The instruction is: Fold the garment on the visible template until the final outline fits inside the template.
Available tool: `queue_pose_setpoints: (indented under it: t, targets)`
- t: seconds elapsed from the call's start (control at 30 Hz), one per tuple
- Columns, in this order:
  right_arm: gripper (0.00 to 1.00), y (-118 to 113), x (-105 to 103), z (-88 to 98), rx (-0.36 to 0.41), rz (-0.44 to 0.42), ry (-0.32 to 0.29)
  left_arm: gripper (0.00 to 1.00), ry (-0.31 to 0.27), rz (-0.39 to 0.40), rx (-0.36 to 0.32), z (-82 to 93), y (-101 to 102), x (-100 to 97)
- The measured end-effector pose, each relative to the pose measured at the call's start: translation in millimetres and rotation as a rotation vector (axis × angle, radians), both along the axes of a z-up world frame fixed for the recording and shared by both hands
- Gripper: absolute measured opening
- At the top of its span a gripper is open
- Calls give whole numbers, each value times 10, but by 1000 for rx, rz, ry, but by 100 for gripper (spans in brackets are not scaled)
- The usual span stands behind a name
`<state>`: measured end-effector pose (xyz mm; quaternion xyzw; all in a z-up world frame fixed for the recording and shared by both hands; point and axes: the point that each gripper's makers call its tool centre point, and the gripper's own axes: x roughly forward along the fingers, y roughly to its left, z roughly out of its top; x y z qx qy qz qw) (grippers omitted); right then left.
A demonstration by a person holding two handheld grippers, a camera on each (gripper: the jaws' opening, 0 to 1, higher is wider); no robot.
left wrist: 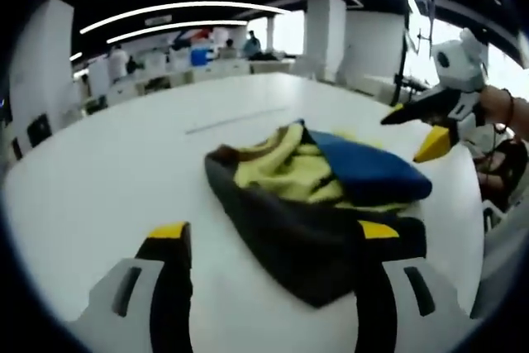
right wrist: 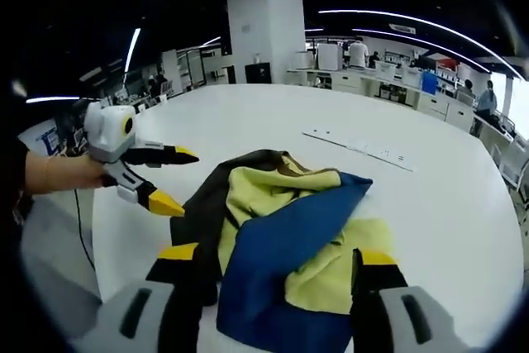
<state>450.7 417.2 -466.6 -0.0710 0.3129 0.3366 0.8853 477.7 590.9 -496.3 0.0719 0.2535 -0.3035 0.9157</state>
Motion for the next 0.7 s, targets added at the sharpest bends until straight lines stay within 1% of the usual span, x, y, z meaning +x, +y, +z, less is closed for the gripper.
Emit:
queue_pose_setpoints:
  t: [0.03,0.1,0.2,0.3,0.37,0.4,0.43,0.5,0.63,0.7]
  targets:
    - [65,2,-31,-19,-11,6,-5,71,9,-9,12,-48,8,-40]
    - [60,17,-89,-37,-20,16,-18,66,18,-11,8,-85,8,-83]
    - [53,52,-161,-69,-28,27,-19,61,27,-15,10,-127,-9,-132]
    - [43,70,-215,-112,-51,43,-24,56,37,-21,13,-186,-36,-175]
    - [36,74,-239,-131,-59,44,-18,52,63,-18,24,-247,-35,-205]
    - [33,76,-254,-143,-70,50,-21,51,92,-7,25,-297,-22,-223]
    - [29,71,-261,-155,-85,55,-25,49,93,-7,18,-308,-25,-223]
    - [25,48,-272,-197,-132,70,-42,45,107,2,3,-325,-34,-237]
    - [17,22,-299,-262,-147,62,-31,41,112,0,2,-353,-61,-247]
    - [9,24,-308,-266,-140,60,-28,36,103,-3,-3,-349,-82,-240]
